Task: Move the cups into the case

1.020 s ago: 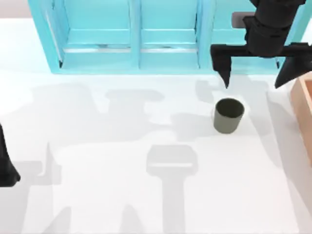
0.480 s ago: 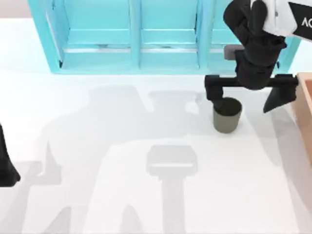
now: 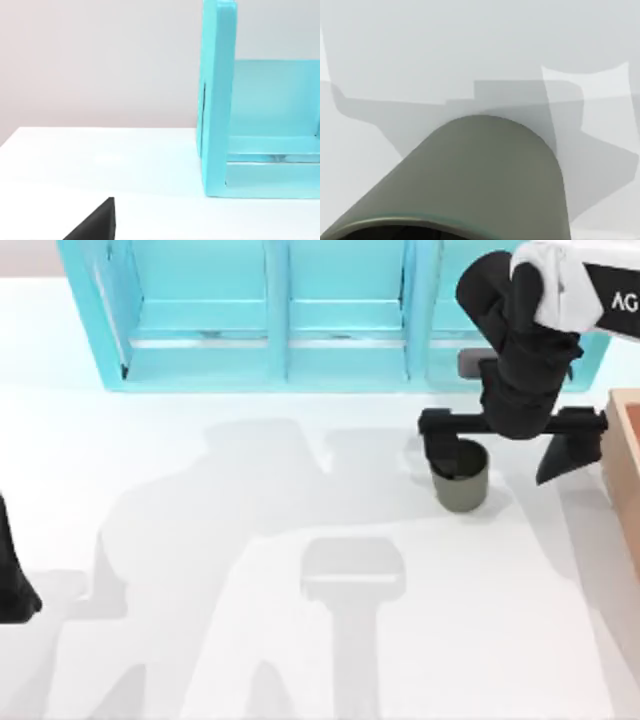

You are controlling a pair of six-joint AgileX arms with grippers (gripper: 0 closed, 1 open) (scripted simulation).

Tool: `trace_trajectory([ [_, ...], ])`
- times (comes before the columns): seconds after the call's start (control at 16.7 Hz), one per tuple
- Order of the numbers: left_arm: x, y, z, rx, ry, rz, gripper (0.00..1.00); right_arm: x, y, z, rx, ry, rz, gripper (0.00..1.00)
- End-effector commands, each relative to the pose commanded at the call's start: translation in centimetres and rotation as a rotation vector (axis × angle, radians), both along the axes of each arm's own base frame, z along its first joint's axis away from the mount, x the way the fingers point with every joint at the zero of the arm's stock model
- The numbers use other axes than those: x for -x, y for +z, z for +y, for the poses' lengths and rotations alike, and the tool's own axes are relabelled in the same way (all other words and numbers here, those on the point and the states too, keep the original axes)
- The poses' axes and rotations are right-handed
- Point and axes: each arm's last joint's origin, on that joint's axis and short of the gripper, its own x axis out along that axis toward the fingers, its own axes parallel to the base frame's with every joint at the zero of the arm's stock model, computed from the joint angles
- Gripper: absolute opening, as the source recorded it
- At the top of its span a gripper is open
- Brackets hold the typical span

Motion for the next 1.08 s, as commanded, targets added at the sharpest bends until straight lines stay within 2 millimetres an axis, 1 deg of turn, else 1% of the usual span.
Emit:
trace_trajectory([
  [0.66,0.0,0.0,0.0,0.0,0.0,0.0,1.0,0.0,0.0,0.0,0.0,0.0,0.0,0.02],
  [0.72,0.0,0.0,0.0,0.0,0.0,0.0,1.0,0.0,0.0,0.0,0.0,0.0,0.0,0.0],
  [1.08,0.0,0.0,0.0,0.0,0.0,0.0,1.0,0.0,0.0,0.0,0.0,0.0,0.0,0.0],
])
